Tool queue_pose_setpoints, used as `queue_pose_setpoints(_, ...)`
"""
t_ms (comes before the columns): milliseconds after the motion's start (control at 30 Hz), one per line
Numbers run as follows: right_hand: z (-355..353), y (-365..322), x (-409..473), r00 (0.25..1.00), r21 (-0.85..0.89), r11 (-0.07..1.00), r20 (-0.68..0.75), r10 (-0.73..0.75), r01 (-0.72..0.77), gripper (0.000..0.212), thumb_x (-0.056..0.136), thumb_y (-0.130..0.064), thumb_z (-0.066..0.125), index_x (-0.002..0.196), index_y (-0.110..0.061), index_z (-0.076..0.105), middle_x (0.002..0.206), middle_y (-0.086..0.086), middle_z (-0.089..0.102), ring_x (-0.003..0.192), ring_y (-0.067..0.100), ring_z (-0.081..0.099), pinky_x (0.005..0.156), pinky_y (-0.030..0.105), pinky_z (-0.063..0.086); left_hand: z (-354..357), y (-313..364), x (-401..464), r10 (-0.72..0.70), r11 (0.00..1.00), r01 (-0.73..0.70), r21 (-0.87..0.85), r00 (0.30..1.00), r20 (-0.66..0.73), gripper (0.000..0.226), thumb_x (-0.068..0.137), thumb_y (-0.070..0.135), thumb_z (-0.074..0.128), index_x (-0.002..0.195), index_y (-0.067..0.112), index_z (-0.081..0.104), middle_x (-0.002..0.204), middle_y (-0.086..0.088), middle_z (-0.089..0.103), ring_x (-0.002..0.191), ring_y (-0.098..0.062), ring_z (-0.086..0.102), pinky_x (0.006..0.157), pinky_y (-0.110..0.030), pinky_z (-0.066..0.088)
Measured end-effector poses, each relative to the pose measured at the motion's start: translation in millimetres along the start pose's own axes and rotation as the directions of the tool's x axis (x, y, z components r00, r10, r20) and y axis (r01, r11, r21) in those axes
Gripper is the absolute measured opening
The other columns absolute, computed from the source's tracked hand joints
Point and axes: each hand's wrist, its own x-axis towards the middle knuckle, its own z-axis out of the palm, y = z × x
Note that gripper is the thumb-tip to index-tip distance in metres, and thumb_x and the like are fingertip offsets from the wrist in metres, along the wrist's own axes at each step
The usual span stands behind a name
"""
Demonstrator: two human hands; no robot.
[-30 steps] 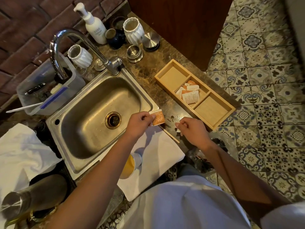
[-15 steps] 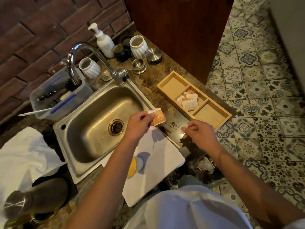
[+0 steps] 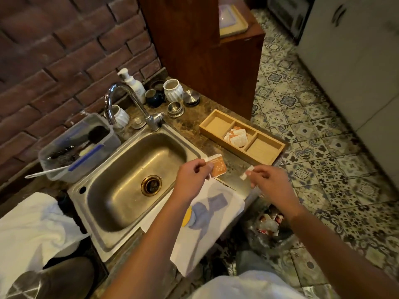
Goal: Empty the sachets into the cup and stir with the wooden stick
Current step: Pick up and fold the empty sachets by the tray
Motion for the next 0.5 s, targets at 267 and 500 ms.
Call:
queue_pose_setpoints(267, -42, 25, -60, 0.983, 0.013, 1.0, -0.186, -0.002, 0.005, 0.022, 0.094, -0.036, 0.067, 0.077, -0.022, 0.07, 0.064, 0.0, 0.068, 0.051, -0.003, 0.055, 0.056, 0.023, 0.046, 42, 9, -33, 0.039, 0.998, -0.046, 0.04, 0.988, 0.152, 0.022, 0.096, 0.033, 0.062, 0.082, 0.021, 0.072, 0.075, -0.001, 0.068, 0.07, -0.016, 0.058, 0.064, -0.032, 0.044)
queue_pose_setpoints(500, -85, 67, -91, 0.936, 0.052, 0.994, -0.334, 0.111, -0.099, 0.02, 0.094, -0.03, 0.068, 0.076, -0.022, 0.069, 0.06, -0.003, 0.065, 0.045, -0.003, 0.05, 0.049, 0.016, 0.041, 107, 19, -45, 0.011, 0.999, -0.022, 0.03, 0.943, 0.334, 0.019, 0.096, 0.026, 0.064, 0.083, 0.015, 0.072, 0.074, -0.005, 0.068, 0.065, -0.017, 0.055, 0.061, -0.033, 0.043)
